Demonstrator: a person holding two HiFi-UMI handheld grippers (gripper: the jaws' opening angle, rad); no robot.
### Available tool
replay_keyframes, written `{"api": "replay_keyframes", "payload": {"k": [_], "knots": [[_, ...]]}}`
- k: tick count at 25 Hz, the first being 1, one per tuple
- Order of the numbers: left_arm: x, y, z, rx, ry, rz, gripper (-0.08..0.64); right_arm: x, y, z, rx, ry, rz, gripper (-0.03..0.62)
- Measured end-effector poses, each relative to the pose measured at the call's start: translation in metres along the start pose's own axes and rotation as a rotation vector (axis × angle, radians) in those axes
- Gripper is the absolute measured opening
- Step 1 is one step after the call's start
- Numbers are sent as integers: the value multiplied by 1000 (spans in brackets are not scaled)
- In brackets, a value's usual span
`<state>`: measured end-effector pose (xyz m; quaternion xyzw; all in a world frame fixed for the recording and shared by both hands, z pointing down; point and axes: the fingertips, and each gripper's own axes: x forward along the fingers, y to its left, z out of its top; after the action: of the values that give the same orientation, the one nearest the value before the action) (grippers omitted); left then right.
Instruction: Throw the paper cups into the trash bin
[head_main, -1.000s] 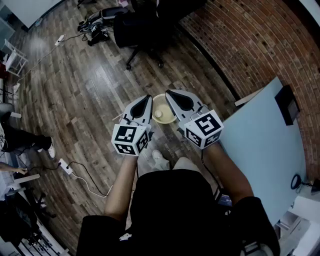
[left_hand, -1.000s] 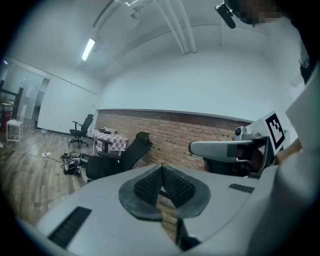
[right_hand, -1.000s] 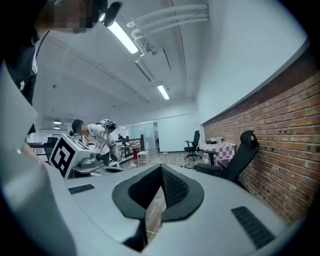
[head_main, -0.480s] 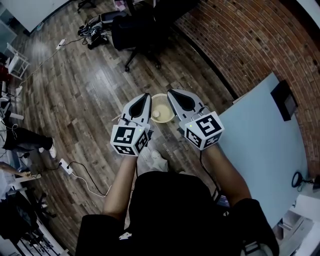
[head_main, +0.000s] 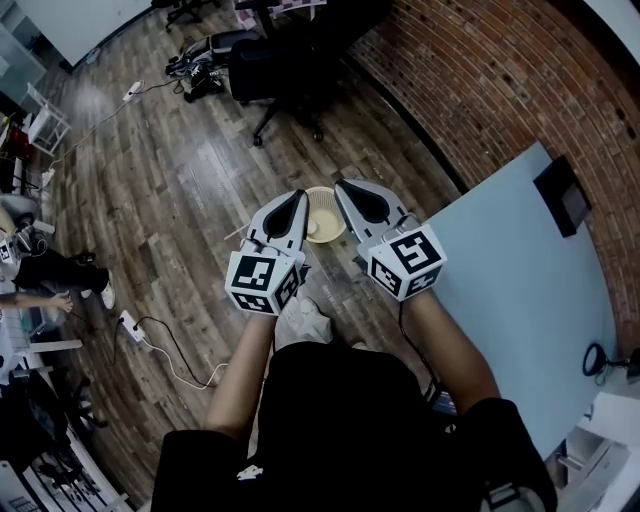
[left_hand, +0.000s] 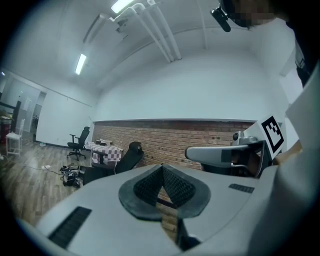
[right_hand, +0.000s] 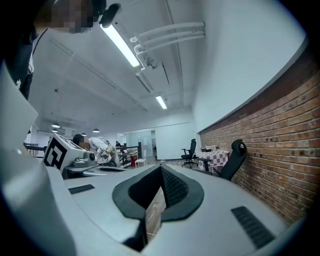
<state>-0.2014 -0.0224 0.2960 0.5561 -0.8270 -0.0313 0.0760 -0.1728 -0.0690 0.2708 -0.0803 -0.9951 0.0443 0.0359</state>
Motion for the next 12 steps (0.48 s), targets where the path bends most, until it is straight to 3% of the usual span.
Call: {"api": "replay_keyframes", "payload": {"k": [4,12], "knots": [[-9,-24,3,49,3,1,8,-20,4,3,-3,-6,5,3],[-35,-61,10,73,-20,6,8,-55,21,11,-16,-28,21,3]]}}
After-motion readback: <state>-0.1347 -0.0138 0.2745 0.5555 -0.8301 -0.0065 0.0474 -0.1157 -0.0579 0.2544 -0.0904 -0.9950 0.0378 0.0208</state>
